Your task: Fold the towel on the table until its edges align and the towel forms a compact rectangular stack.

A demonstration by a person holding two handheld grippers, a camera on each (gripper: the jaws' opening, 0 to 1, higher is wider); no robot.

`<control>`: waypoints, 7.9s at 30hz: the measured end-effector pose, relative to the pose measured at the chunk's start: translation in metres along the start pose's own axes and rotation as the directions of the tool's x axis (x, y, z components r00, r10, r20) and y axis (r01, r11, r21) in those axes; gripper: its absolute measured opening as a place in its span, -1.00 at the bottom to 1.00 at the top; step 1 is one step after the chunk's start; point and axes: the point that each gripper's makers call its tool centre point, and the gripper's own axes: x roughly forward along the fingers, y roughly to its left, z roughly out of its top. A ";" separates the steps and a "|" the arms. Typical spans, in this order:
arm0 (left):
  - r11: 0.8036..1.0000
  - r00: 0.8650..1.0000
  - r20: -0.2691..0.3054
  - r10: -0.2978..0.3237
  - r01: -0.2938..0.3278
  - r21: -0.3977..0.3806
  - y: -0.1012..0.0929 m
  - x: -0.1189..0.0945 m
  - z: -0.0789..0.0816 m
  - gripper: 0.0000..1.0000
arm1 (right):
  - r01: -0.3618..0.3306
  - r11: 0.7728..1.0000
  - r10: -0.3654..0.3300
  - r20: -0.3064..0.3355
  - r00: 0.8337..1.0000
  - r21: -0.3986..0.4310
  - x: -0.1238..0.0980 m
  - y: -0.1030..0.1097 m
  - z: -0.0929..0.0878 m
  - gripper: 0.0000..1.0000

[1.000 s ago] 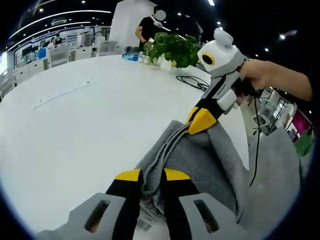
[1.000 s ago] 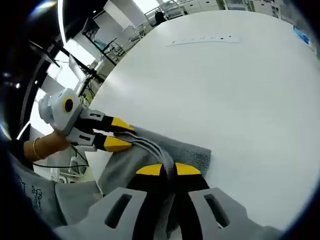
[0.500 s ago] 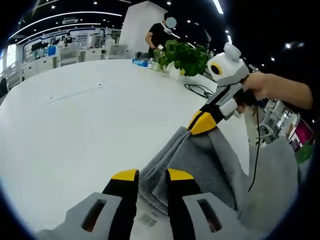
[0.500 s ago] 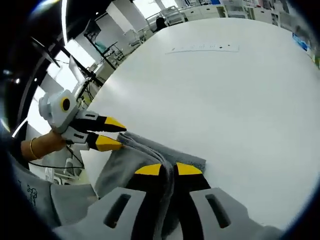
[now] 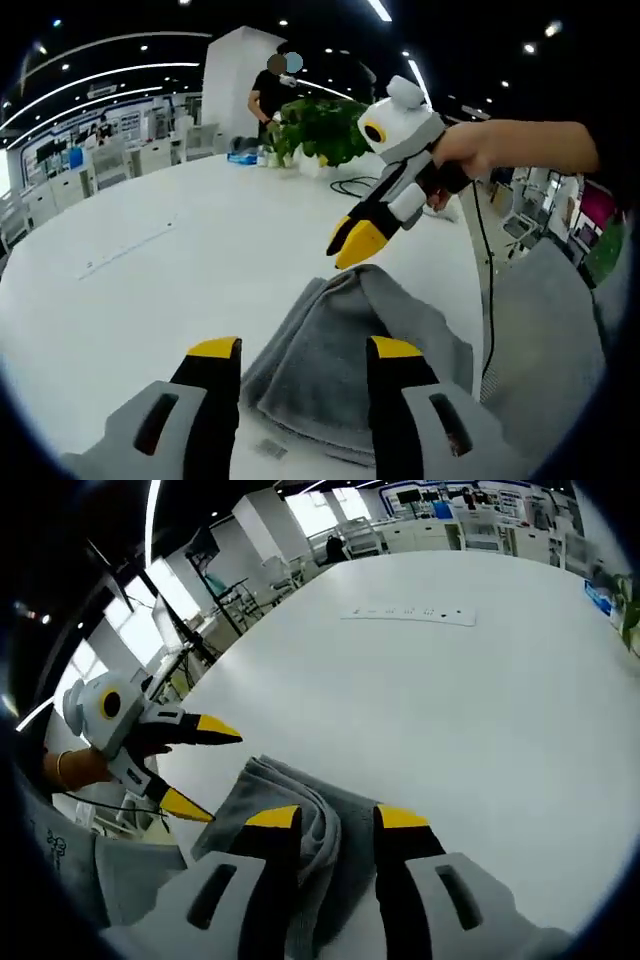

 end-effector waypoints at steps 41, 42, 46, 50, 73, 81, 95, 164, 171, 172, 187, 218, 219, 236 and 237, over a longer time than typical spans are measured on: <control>0.768 0.936 -0.264 -0.232 0.343 0.541 -0.174 0.032 -0.059 -0.08 | 0.098 0.995 -0.099 0.073 0.992 0.020 -0.066 0.002 -0.081 0.42; 0.790 0.935 -0.257 -0.245 0.346 0.506 -0.175 0.033 -0.059 -0.09 | 0.097 0.995 -0.098 0.073 0.992 0.021 -0.067 0.002 -0.081 0.42; 0.795 0.935 -0.256 -0.246 0.345 0.499 -0.176 0.038 -0.062 -0.23 | 0.091 0.995 -0.093 0.073 0.993 0.030 -0.066 0.004 -0.084 0.40; 0.784 0.937 -0.269 -0.221 0.335 0.523 -0.175 0.043 -0.065 -0.36 | 0.081 0.996 -0.083 0.065 0.994 0.036 -0.064 0.007 -0.089 0.39; 0.830 0.940 -0.275 -0.201 0.313 0.461 -0.169 0.057 -0.073 -0.97 | 0.056 0.995 -0.060 0.056 0.997 0.079 -0.063 0.010 -0.103 0.28; 0.828 0.937 -0.287 -0.198 0.317 0.463 -0.171 0.051 -0.069 -0.98 | 0.048 0.996 -0.053 0.066 0.996 0.075 -0.064 0.012 -0.099 0.27; 0.918 0.978 -0.118 -0.172 0.202 0.342 -0.150 0.015 -0.024 -0.99 | 0.041 0.997 -0.045 0.067 0.997 0.064 -0.067 0.014 -0.098 0.27; 0.896 0.973 -0.054 0.224 -0.227 -0.381 0.040 0.009 -0.074 -0.97 | 0.103 0.950 -0.163 0.188 0.968 0.294 0.009 -0.024 -0.065 -0.94; 0.899 0.971 -0.082 0.225 -0.239 -0.366 0.050 0.021 -0.079 -0.98 | 0.118 0.958 -0.171 0.187 0.967 0.262 0.018 -0.033 -0.058 -0.94; 0.900 0.971 -0.082 0.226 -0.240 -0.363 0.052 0.023 -0.079 -0.98 | 0.117 0.957 -0.171 0.190 0.967 0.264 0.020 -0.036 -0.056 -0.94; 0.934 0.967 -0.105 0.231 -0.250 -0.254 0.099 0.053 -0.062 -0.99 | 0.183 0.944 -0.248 0.222 0.943 0.273 0.038 -0.071 -0.016 -0.94; 0.913 0.942 0.102 0.319 -0.276 -0.300 0.089 -0.028 0.002 -0.27 | 0.171 0.984 -0.175 0.420 0.891 0.045 -0.027 -0.023 0.028 -0.52; 0.913 0.942 0.104 0.320 -0.277 -0.301 0.088 -0.029 0.002 -0.21 | 0.172 0.984 -0.174 0.421 0.890 0.042 -0.029 -0.022 0.028 -0.49; 0.921 0.927 0.187 0.326 -0.268 -0.282 0.026 -0.090 -0.005 0.41 | 0.222 0.971 -0.166 0.409 0.897 -0.092 -0.077 0.035 -0.031 0.31; 0.922 0.927 0.190 0.325 -0.265 -0.283 0.022 -0.091 -0.006 0.44 | 0.219 0.972 -0.165 0.406 0.899 -0.090 -0.078 0.039 -0.036 0.33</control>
